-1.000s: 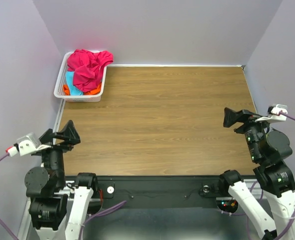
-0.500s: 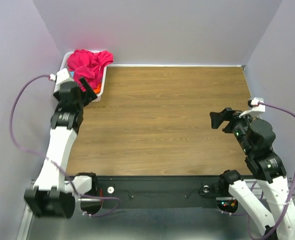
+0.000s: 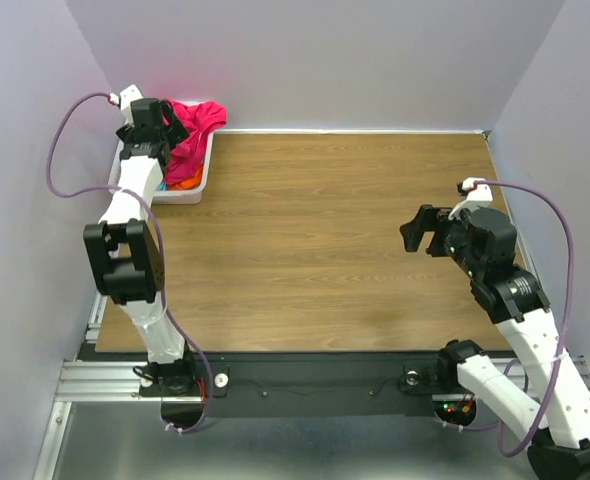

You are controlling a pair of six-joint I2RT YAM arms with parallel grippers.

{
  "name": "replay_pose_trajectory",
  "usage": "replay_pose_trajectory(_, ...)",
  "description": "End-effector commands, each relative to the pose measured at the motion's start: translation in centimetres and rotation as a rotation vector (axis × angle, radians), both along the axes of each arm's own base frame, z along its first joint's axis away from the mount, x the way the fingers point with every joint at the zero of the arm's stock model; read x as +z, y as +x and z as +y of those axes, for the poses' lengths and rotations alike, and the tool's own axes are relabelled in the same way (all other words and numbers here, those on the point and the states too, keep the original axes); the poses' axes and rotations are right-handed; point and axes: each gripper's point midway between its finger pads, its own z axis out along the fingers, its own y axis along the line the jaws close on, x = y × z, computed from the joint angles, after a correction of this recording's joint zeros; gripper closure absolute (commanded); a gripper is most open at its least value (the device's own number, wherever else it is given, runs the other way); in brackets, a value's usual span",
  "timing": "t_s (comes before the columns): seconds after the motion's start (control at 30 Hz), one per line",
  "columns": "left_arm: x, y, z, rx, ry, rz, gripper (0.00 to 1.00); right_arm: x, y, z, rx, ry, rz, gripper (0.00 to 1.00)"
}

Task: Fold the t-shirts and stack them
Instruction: Grab the tshirt from the pile, then move the tshirt to the center of the board

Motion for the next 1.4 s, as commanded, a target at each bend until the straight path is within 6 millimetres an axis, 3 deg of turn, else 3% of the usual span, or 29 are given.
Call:
replay_pose_trajectory(0.0,1.7,3.5,0.6,0.019,-0.002,-0.076,0.06,1.8,0.5,0.3,0.014,0.007,-0.039,0.0)
replay_pose_trajectory(0.07,0.7,5.1,0.6,0.016,-0.004,-0.066,0.06,1.4,0.8,0.3,0.003,0.006,-0.022,0.0)
replay_pose_trajectory(0.1,1.2,5.9,0.6,0.011,-0.007,-0.082,0.06,1.3,0.9,0.2,-0.005,0.006,-0.019,0.0)
replay_pose_trajectory(0.17,-1.0,6.8,0.5,0.01,-0.018,-0.046,0.06,1.1,1.1,0.1,-0.016,0.011,-0.009,0.0)
replay_pose_trajectory(0.23,-1.8,7.4,0.4,0.007,-0.019,-0.037,0.07,1.0,1.3,0.2,-0.018,0.011,-0.003,0.0)
replay_pose_trajectory(0.33,-2.9,7.9,0.5,0.008,-0.02,-0.023,0.37,0.8,1.4,0.2,-0.018,0.012,0.006,0.0)
replay_pose_trajectory(0.37,-3.0,7.9,0.6,0.009,-0.02,-0.023,0.61,0.8,1.4,0.2,-0.019,0.014,0.006,0.0)
replay_pose_trajectory(0.47,-2.9,7.3,0.2,-0.015,-0.011,-0.025,0.9,0.8,1.3,0.3,-0.016,0.014,0.008,0.0)
replay_pose_trajectory(0.53,-1.8,6.5,-0.8,-0.058,0.019,-0.037,0.96,0.8,1.3,0.5,-0.002,0.013,0.006,0.0)
replay_pose_trajectory(0.57,0.2,5.9,-1.3,-0.074,0.041,-0.066,0.96,0.8,1.2,0.5,0.005,0.007,0.005,0.0)
replay_pose_trajectory(0.63,1.4,5.0,-3.0,-0.119,0.104,-0.075,0.96,0.9,1.3,0.6,0.011,0.006,0.003,0.0)
replay_pose_trajectory(0.67,3.9,4.2,-4.8,-0.15,0.124,-0.117,0.96,1.1,1.3,0.6,0.015,0.0,-0.003,0.0)
replay_pose_trajectory(0.7,5.1,3.6,-5.8,-0.164,0.145,-0.133,0.96,1.1,1.3,0.6,0.018,-0.003,-0.006,0.0)
replay_pose_trajectory(0.73,6.0,2.9,-8.9,-0.223,0.18,-0.143,0.96,1.2,1.3,0.6,0.02,-0.006,-0.006,0.0)
replay_pose_trajectory(0.77,7.1,2.3,-10.3,-0.247,0.202,-0.16,0.97,1.3,1.3,0.6,0.023,-0.009,-0.009,0.0)
replay_pose_trajectory(0.83,10.6,0.4,-13.6,-0.296,0.241,-0.22,0.97,1.7,1.2,0.8,0.039,-0.017,-0.02,0.0)
replay_pose_trajectory(0.87,11.5,-1.0,-17.6,-0.373,0.257,-0.235,0.97,2.1,1.2,0.7,0.041,-0.016,-0.031,0.0)
replay_pose_trajectory(0.93,14.7,-3.6,-20.7,-0.429,0.258,-0.302,0.97,2.6,1.0,0.8,0.048,-0.015,-0.047,0.0)
replay_pose_trajectory(0.97,15.8,-5.6,-24.8,-0.514,0.249,-0.333,0.97,3.1,0.9,0.8,0.05,-0.013,-0.059,0.0)
replay_pose_trajectory(1.0,17.7,-7.5,-26.4,-0.551,0.232,-0.378,0.97,3.5,0.8,0.8,0.053,-0.009,-0.07,0.0)
replay_pose_trajectory(1.07,19.6,-10.7,-30.7,-0.677,0.192,-0.441,0.99,3.8,0.5,0.8,0.058,-0.006,-0.082,0.0)
replay_pose_trajectory(1.1,21.0,-13.9,-34.1,-0.774,0.151,-0.488,0.99,3.9,0.4,0.7,0.059,-0.008,-0.086,0.0)
replay_pose_trajectory(1.13,21.7,-15.6,-36.0,-0.847,0.123,-0.519,1.0,4.1,0.0,1.0,0.082,0.0,-0.096,0.0)
replay_pose_trajectory(1.17,22.9,-19.1,-38.8,-0.953,0.079,-0.555,1.0,4.2,-0.3,1.0,0.085,0.006,-0.103,0.0)
replay_pose_trajectory(1.2,23.3,-19.4,-38.5,-0.952,0.076,-0.564,1.0,4.1,-0.3,1.0,0.086,0.005,-0.101,0.0)
replay_pose_trajectory(1.23,24.0,-21.9,-40.6,-1.012,0.039,-0.6,1.0,4.3,-0.6,1.0,0.086,0.009,-0.112,0.0)
replay_pose_trajectory(1.3,25.2,-24.4,-41.2,-1.052,-0.007,-0.633,1.0,4.4,-0.9,0.9,0.086,0.011,-0.118,0.0)
replay_pose_trajectory(1.37,24.7,-25.9,-42.0,-1.09,-0.055,-0.62,1.0,4.4,-1.2,0.9,0.092,0.008,-0.124,0.0)
